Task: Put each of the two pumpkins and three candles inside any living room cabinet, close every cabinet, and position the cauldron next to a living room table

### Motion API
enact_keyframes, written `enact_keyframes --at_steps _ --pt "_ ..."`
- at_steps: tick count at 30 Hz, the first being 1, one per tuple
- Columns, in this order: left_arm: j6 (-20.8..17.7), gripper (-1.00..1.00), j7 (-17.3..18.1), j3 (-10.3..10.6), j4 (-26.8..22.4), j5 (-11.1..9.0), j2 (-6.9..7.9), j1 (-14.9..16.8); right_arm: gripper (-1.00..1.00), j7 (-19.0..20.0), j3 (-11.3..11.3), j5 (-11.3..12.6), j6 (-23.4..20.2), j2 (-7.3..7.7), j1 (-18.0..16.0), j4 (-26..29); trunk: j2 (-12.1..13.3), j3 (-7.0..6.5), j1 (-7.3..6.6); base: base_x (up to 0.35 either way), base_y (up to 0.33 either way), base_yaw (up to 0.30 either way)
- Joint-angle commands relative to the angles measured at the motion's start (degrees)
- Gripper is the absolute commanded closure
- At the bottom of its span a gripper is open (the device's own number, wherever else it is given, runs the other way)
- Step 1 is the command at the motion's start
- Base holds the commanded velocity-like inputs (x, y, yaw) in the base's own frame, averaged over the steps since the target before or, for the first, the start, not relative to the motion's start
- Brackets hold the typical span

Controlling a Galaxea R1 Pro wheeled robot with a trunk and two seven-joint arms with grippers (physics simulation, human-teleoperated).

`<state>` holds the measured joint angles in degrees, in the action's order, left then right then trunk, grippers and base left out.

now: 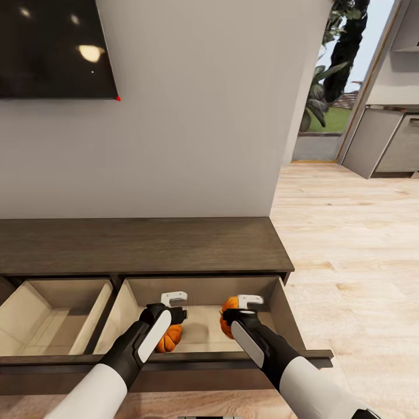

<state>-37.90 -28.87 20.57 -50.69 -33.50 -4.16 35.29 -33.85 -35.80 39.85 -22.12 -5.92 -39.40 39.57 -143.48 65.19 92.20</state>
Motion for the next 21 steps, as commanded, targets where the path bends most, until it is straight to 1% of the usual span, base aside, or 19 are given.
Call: enact_keyframes --at_steps 1,3,5,6,7,8,12,14,16,17,19,21 --pt "-0.1 -1.0 -0.6 0.2 0.0 -0.6 0.02 0.0 1.0 -1.7 -0.3 0.4 -0.1 -0.03 -0.1 0.1 0.0 0.05 -0.01 0.0 0.0 0.0" --pt "-0.1 -1.0 -0.6 0.2 0.0 -0.6 0.02 0.0 1.0 -4.6 -0.2 0.4 0.0 -0.15 -0.1 0.1 0.0 0.05 -0.01 0.0 0.0 0.0" --pt "-0.1 -1.0 -0.6 0.2 0.0 -0.6 0.02 0.0 1.0 -6.4 -0.2 0.5 0.1 -0.21 -0.1 0.1 0.0 0.05 -0.01 0.0 0.0 0.0" --pt "-0.1 -1.0 -0.6 0.3 0.0 -0.6 0.02 0.0 1.0 -6.7 -0.2 0.5 0.1 -0.22 -0.1 0.1 0.0 0.05 -0.01 0.0 0.0 0.0" --pt "-0.1 -1.0 -0.6 0.3 0.0 -0.6 0.02 0.0 -1.0 -6.9 -0.2 0.5 0.1 -0.22 -0.1 0.1 0.0 -0.17 -0.04 0.0 0.0 0.0" --pt "-0.1 -1.0 -0.6 0.3 0.1 -0.6 0.02 0.0 -1.0 -7.0 -0.2 0.5 0.1 -0.23 -0.1 0.1 0.0 -0.39 -0.06 0.0 0.0 0.0" --pt "-0.1 -1.0 -0.6 0.1 -0.2 -0.6 0.02 0.0 -1.0 -7.1 -0.2 0.6 0.1 -0.23 -0.1 0.1 0.0 -0.39 -0.06 0.0 0.0 0.0" --pt "-0.1 -1.0 -0.6 0.0 -0.3 -0.7 0.02 0.0 -1.0 -6.4 -0.2 0.8 0.1 -0.1 -0.1 0.1 0.0 -0.39 -0.06 0.0 0.0 0.0" --pt "-0.1 -1.0 -0.5 -0.1 -0.4 -0.7 0.04 0.0 -1.0 -3.4 -0.1 0.9 -0.1 0.05 -0.1 0.1 0.0 -0.39 -0.06 0.0 0.0 0.0" --pt "-0.1 -1.0 -0.5 -0.1 -0.4 -0.8 0.07 0.0 -1.0 -1.3 0.0 0.9 -0.1 0.08 -0.1 0.0 0.0 -0.39 -0.06 0.0 0.0 0.0" --pt "-0.1 -1.0 -0.5 -0.1 -0.4 -0.8 0.05 0.0 -1.0 0.3 0.0 0.9 -0.4 0.11 -0.1 0.1 0.0 -0.39 -0.06 0.0 0.0 0.0" --pt "-0.1 -1.0 -0.5 0.0 -0.3 -0.8 0.04 0.0 -1.0 0.9 0.0 0.9 -0.6 0.11 -0.1 0.1 0.0 -0.39 -0.06 0.0 0.0 0.0"
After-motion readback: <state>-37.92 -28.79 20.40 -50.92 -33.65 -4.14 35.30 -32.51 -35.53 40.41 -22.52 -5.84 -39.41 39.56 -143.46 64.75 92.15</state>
